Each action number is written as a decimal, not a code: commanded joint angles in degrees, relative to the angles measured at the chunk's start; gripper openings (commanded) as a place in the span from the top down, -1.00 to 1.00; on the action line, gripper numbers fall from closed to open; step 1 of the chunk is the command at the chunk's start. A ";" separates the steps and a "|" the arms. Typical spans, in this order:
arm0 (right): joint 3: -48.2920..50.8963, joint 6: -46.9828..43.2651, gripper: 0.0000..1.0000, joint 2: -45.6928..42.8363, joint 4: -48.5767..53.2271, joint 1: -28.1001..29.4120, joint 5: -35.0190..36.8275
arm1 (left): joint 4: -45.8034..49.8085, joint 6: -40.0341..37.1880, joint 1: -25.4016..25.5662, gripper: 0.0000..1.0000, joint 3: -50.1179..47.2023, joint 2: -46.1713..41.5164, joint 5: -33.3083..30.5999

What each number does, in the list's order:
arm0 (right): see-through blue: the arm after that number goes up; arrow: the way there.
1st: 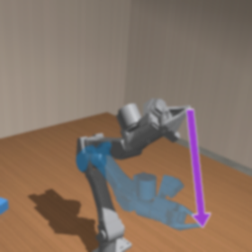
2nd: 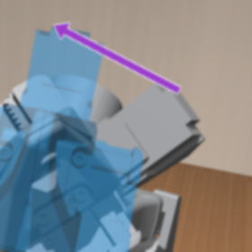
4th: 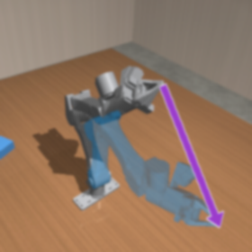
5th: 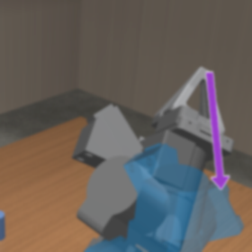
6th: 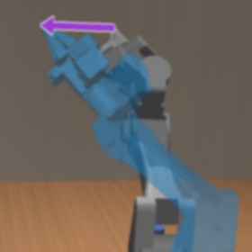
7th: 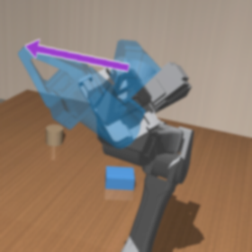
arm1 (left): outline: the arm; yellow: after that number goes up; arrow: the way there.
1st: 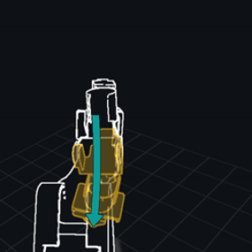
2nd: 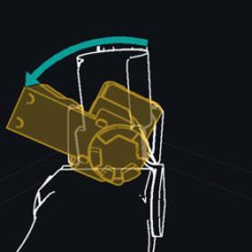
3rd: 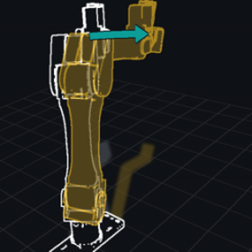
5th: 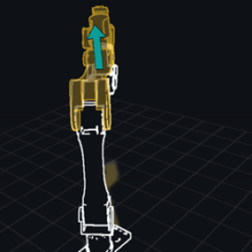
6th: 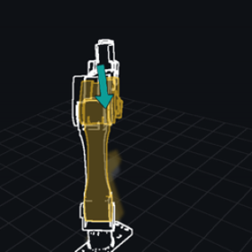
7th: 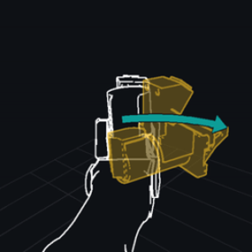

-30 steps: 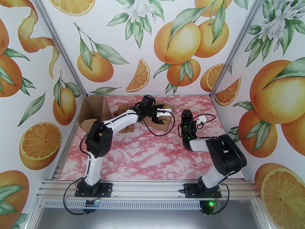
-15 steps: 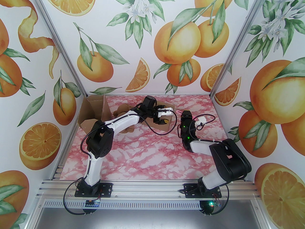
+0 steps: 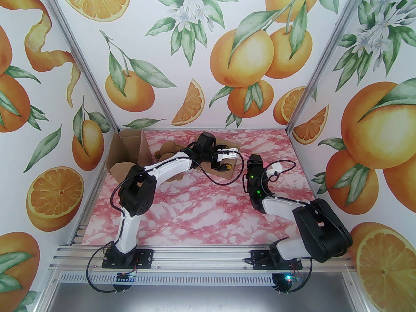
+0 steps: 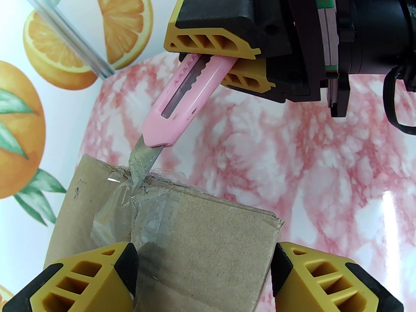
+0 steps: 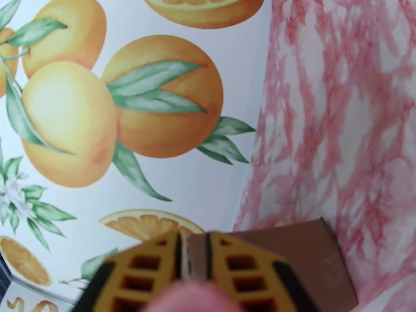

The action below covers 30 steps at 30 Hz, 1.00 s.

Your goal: Unpack the express box

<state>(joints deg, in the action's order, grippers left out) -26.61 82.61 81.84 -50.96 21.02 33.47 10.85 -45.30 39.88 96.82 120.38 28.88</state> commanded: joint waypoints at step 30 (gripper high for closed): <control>-9.56 -6.41 1.00 6.21 -2.52 -5.28 -12.11 | -3.91 -3.92 -3.10 -0.39 -4.09 -4.63 4.34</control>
<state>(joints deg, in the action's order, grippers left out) -34.26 77.78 86.32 -50.46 15.97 23.05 5.76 -48.03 36.56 93.14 118.32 31.57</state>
